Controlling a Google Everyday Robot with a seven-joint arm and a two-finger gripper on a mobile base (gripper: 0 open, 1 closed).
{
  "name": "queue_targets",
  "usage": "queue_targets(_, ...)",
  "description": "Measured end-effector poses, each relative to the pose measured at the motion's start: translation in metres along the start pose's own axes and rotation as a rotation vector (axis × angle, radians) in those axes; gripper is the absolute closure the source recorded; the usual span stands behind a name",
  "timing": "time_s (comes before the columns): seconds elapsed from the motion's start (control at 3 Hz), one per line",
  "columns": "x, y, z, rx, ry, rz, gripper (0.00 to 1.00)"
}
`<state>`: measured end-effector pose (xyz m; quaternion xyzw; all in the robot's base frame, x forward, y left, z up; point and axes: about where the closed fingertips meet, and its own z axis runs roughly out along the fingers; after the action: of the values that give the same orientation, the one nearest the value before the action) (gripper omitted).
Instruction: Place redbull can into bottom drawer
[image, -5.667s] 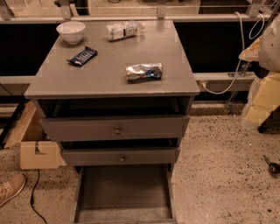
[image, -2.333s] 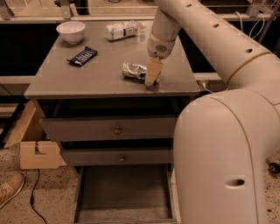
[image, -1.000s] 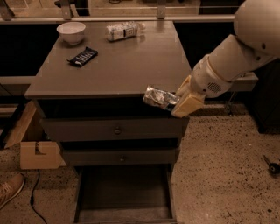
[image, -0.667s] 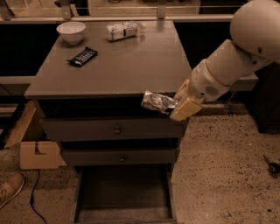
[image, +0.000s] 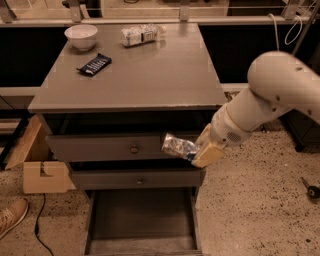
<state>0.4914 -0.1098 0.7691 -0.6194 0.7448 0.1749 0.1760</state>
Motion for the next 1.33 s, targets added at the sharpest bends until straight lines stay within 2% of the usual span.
queue_targets(0.33, 0.058, 0.036, 0.119, -0.154, -0.023, 0.098, 1.0)
queue_targets(0.67, 0.095, 0.064, 0.213, -0.282, -0.038, 0.18, 1.0)
queue_targets(1.0, 0.095, 0.064, 0.213, -0.282, -0.038, 0.18, 1.0)
queue_targets(1.33, 0.101, 0.06, 0.237, -0.291, -0.07, 0.173, 1.0)
